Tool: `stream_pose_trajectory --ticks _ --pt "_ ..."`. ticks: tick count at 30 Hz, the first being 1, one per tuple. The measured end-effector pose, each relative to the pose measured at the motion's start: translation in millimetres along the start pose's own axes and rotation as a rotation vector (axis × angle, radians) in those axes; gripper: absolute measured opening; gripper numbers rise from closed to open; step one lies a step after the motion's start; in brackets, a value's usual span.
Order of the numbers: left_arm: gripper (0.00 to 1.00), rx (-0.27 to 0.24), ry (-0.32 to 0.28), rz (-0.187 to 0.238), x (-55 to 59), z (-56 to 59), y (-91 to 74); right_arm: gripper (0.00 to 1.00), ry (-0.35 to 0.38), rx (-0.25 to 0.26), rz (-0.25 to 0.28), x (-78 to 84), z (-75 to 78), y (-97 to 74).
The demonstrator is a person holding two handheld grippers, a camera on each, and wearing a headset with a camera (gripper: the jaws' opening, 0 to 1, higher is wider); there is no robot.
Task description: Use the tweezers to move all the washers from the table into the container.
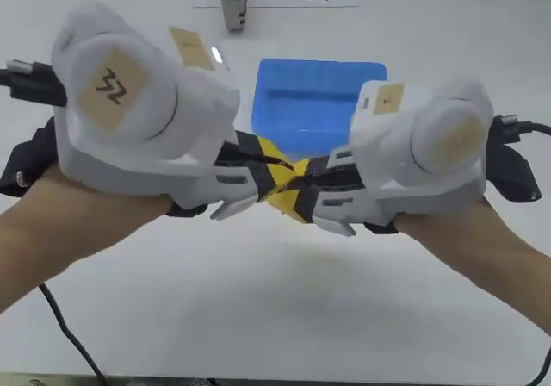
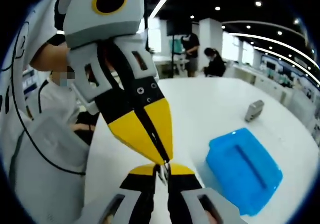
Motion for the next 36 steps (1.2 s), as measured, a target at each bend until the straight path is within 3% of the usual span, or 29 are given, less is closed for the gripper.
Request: stream_pose_trajectory --ticks 7,13,18,24,27,36 --pt "0.0 -0.1 -0.035 0.047 -7.2 -13.3 -1.2 0.05 0.065 0.077 0.049 -4.5 16.0 2.6" --pt "0.0 -0.132 -0.051 0.049 -6.2 -20.6 4.8 0.06 0.08 0.093 0.045 -1.2 23.7 9.4" --pt "0.0 -0.136 -0.037 0.03 -5.2 -22.5 11.8 0.06 0.084 0.09 0.029 6.8 26.9 14.7" --pt "0.0 -0.132 -0.062 0.026 -2.8 -26.6 19.0 0.06 0.105 0.077 0.027 13.0 28.0 15.6" --pt "0.0 -0.127 -0.067 0.004 -0.6 -27.2 23.4 0.06 0.121 0.06 0.019 17.2 28.0 19.4" --pt "0.0 -0.144 -0.014 -0.002 -0.1 -28.8 30.0 0.07 0.134 0.062 0.018 20.5 31.7 20.6"
Point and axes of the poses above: the centre of the closed fingertips' face, and the gripper's own axes: y roughly forward along the fingers, z roughly to its right, x roughly out of its underside, the point moved 6 cm from there along -y, roughly backward along the fingers, and after that the axes turned 15 degrees about -y, right-handed, at the moved point
